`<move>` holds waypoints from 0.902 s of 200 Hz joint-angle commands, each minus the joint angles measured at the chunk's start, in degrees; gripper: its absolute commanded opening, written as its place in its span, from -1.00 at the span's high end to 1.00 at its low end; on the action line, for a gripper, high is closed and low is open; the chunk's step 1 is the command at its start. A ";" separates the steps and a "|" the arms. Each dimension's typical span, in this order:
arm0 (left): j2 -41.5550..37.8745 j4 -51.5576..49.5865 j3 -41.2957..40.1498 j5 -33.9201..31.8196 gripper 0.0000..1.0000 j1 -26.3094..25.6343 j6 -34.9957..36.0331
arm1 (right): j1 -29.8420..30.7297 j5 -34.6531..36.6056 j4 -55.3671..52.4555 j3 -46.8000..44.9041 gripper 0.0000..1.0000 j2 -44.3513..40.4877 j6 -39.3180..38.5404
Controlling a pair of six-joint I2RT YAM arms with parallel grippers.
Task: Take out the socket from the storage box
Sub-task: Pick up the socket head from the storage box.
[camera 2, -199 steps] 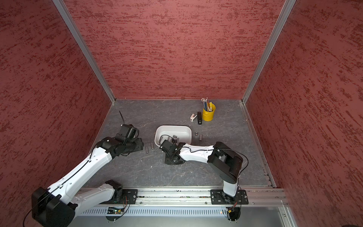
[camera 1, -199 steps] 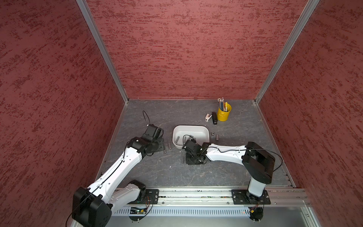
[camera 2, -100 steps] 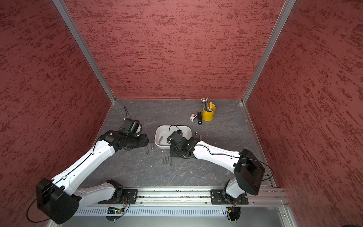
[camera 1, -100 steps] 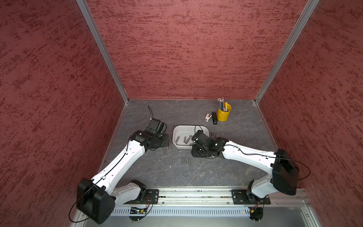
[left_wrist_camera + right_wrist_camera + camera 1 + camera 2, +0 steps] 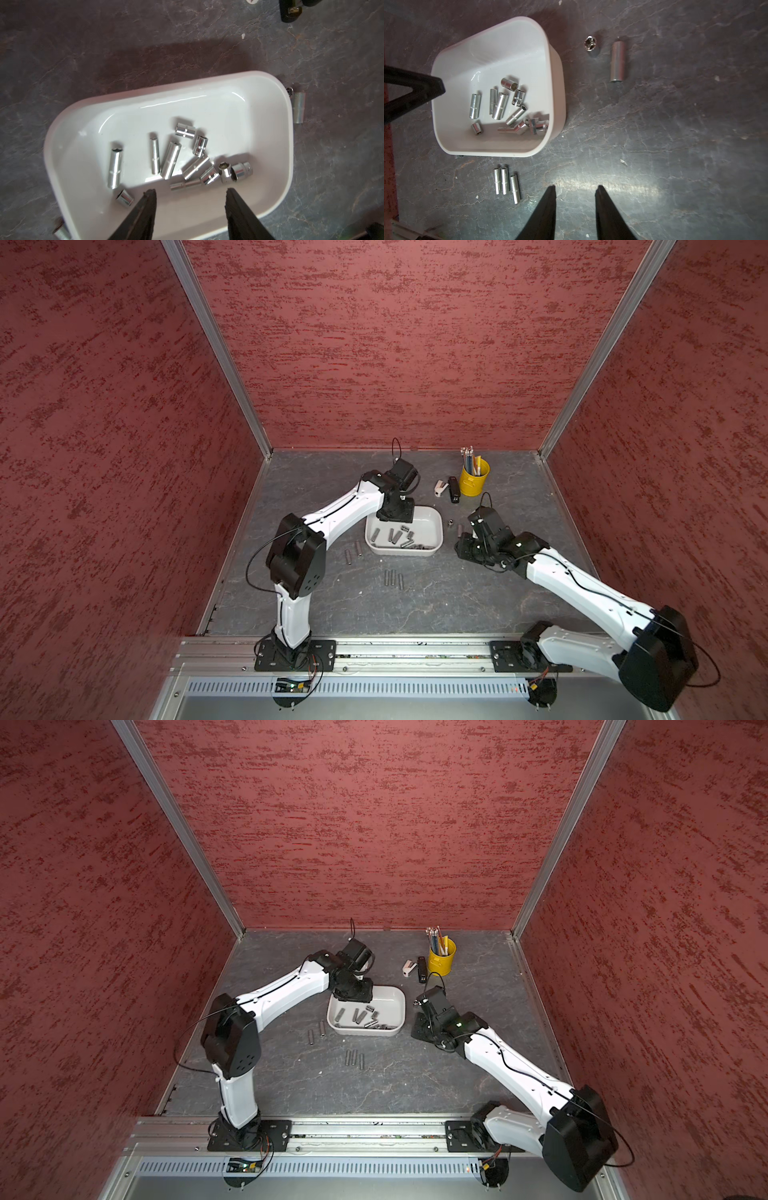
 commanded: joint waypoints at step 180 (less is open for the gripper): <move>16.71 2.00 6.19 -0.97 -0.04 -0.88 -25.33 | -3.22 -8.93 3.96 -2.49 0.29 3.73 -5.07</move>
